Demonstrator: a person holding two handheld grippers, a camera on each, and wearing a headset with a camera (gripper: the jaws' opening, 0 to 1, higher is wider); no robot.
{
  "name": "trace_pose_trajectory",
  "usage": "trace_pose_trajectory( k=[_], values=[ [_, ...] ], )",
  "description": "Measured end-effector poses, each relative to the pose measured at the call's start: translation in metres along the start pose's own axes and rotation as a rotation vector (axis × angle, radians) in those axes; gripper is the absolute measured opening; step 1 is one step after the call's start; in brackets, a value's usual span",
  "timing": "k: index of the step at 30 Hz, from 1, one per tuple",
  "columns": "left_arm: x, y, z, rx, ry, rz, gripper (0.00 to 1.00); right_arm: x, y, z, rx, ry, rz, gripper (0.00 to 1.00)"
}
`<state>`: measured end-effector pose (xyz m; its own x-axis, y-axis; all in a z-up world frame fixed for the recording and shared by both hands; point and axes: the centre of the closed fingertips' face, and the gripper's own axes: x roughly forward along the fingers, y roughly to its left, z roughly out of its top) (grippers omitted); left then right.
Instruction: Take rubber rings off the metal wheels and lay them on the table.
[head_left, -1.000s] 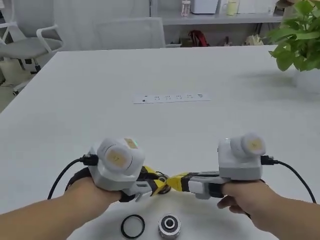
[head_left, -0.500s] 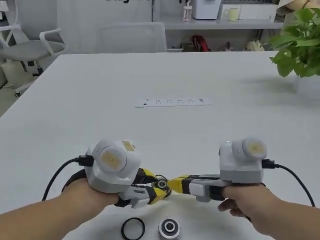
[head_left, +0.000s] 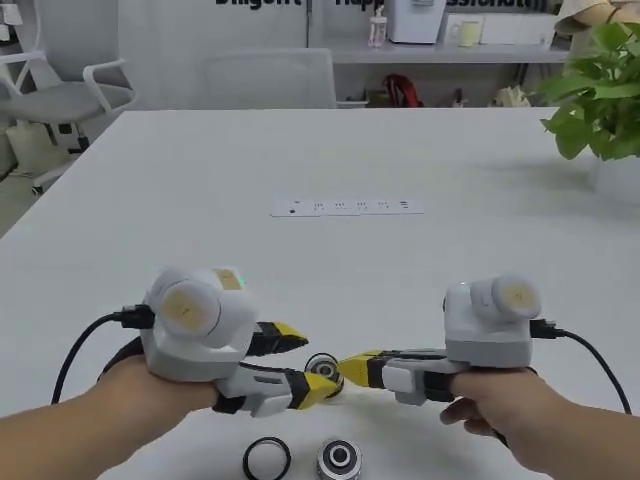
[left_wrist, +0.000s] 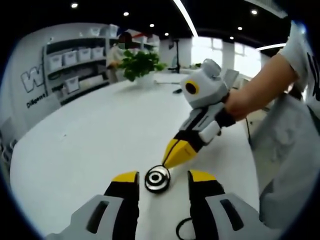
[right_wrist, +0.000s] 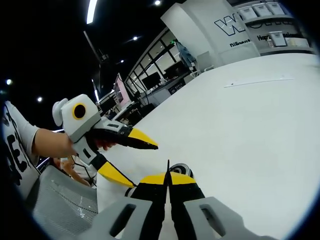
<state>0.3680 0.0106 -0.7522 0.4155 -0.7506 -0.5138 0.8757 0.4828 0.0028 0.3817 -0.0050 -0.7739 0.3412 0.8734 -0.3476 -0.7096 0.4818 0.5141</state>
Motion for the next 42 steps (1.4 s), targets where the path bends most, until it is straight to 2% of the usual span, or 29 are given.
trace_pose_trajectory(
  k=[7,19,32,40,42],
  values=[
    [-0.016,-0.001,0.006,-0.019,-0.037,0.006,0.46,0.0,0.001,0.0,0.003,0.0,0.005,0.0],
    [-0.044,0.002,0.009,-0.043,-0.075,0.042,0.59,-0.001,0.009,0.006,0.0,-0.014,0.028,0.0],
    [-0.064,-0.003,0.0,-0.066,-0.084,0.055,0.69,0.0,0.02,0.01,-0.011,-0.014,0.049,0.0],
    [-0.071,-0.007,-0.007,-0.05,-0.079,0.072,0.76,0.005,0.034,0.003,-0.024,0.013,0.084,0.0],
    [-0.073,-0.01,-0.009,-0.052,-0.075,0.068,0.76,0.007,0.039,-0.001,-0.036,0.034,0.094,0.0]
  ],
)
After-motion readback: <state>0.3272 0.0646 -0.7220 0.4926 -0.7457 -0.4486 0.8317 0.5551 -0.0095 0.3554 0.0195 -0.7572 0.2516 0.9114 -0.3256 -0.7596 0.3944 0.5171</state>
